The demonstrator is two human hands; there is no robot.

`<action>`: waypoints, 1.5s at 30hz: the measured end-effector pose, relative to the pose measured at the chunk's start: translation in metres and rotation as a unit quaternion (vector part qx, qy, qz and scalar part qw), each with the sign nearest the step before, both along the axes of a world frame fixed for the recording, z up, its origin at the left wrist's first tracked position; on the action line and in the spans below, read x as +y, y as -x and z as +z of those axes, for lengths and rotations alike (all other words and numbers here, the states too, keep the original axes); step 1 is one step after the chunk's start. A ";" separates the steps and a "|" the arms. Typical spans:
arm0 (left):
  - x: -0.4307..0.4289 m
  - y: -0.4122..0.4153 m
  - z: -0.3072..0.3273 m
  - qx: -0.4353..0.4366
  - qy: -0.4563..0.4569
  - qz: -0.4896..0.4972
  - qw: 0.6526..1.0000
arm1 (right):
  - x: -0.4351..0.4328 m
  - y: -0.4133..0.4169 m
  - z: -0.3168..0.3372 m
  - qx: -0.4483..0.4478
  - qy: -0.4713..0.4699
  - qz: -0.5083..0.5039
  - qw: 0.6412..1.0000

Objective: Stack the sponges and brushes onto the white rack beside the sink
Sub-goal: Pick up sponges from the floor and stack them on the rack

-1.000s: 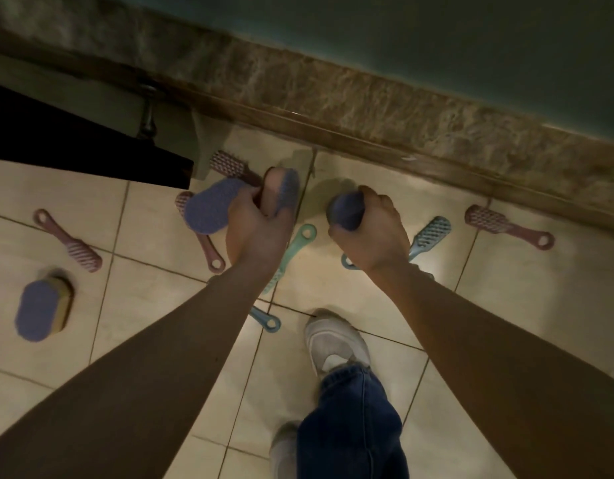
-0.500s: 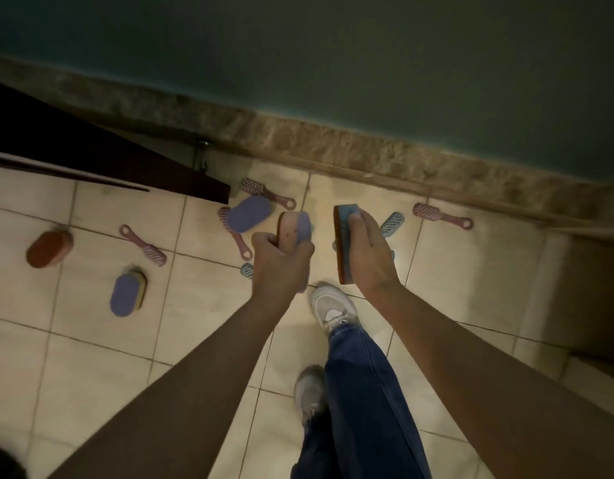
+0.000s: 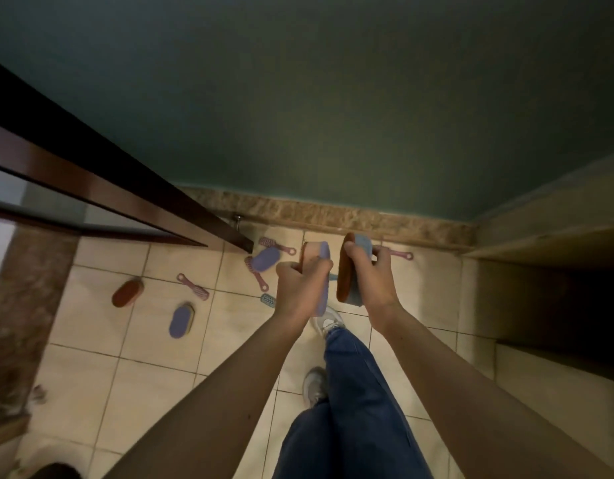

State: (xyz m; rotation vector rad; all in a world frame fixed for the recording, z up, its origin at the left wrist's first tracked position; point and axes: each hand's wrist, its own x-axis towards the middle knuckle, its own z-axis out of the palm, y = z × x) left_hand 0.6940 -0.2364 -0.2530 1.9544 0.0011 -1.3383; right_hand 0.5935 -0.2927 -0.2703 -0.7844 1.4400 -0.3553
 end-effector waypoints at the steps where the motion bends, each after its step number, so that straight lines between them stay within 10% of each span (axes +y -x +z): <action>1: 0.004 0.005 0.016 -0.004 0.006 -0.006 1.000 | 0.003 0.004 0.019 -0.004 -0.004 0.003 1.000; 18: 0.006 0.104 0.242 -0.052 0.165 -0.073 0.982 | 0.032 0.122 0.258 -0.011 0.155 -0.069 0.985; 45: -0.041 0.467 0.394 -0.083 0.338 -0.348 0.870 | 0.044 0.486 0.403 0.101 0.389 -0.391 0.828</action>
